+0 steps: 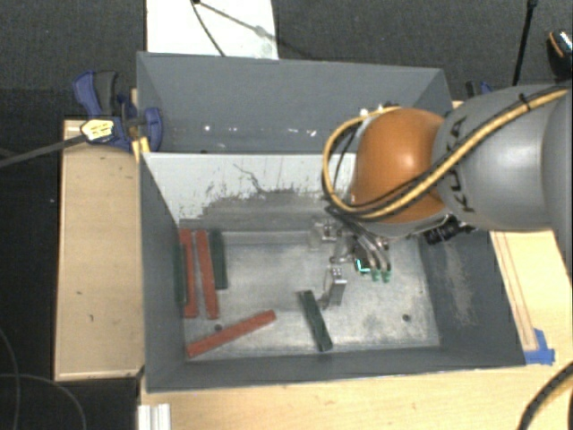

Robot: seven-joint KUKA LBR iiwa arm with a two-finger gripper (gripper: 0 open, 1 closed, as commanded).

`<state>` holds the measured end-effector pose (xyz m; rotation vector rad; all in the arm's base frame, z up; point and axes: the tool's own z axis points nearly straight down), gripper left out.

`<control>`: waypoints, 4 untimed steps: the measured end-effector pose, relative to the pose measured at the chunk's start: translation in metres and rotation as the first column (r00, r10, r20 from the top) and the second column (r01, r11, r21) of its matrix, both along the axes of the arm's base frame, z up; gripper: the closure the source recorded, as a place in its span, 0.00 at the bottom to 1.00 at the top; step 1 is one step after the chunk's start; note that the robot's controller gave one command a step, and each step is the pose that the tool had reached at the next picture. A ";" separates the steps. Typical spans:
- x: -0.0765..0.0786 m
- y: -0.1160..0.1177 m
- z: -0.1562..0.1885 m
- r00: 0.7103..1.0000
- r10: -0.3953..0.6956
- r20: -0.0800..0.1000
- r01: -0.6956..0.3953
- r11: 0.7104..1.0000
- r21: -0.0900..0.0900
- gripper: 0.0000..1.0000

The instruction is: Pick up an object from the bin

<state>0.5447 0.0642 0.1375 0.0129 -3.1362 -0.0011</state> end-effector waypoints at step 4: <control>-0.058 0.057 0.056 0.986 -0.165 0.014 0.165 0.986 0.003 1.00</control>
Offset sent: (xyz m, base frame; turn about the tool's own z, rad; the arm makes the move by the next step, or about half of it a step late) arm -0.0562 -0.0224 -0.0675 -0.0757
